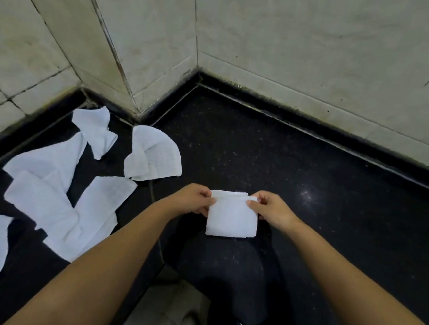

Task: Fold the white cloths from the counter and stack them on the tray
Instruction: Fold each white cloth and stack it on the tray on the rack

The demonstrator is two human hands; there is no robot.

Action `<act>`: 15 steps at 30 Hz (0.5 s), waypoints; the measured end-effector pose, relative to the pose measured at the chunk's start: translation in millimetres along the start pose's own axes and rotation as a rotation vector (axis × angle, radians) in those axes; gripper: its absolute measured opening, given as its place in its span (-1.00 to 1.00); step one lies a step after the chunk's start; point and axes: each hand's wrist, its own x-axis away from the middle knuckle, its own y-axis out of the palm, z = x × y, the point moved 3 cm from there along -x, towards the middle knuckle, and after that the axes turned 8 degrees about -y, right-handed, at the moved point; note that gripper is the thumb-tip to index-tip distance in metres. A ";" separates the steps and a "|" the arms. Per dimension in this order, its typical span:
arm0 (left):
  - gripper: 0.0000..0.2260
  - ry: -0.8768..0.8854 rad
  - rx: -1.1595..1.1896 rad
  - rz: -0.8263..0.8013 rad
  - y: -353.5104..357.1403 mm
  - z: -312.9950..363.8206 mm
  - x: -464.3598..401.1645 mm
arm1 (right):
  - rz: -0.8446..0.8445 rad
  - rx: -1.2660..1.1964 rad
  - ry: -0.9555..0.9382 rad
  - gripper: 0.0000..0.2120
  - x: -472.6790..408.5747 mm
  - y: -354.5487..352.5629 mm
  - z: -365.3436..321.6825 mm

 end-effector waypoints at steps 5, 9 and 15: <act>-0.83 -0.059 -0.170 0.249 -6.5 6.5 -30.7 | 0.130 0.168 0.052 -0.93 -33.1 3.5 -3.6; -0.89 -0.138 -0.299 0.307 0.4 0.8 -45.5 | 0.123 0.387 0.064 -0.88 -41.1 10.9 2.1; -0.76 -0.192 -0.419 0.454 5.9 -0.5 -34.0 | 0.181 0.525 0.054 -0.68 -36.5 8.2 2.4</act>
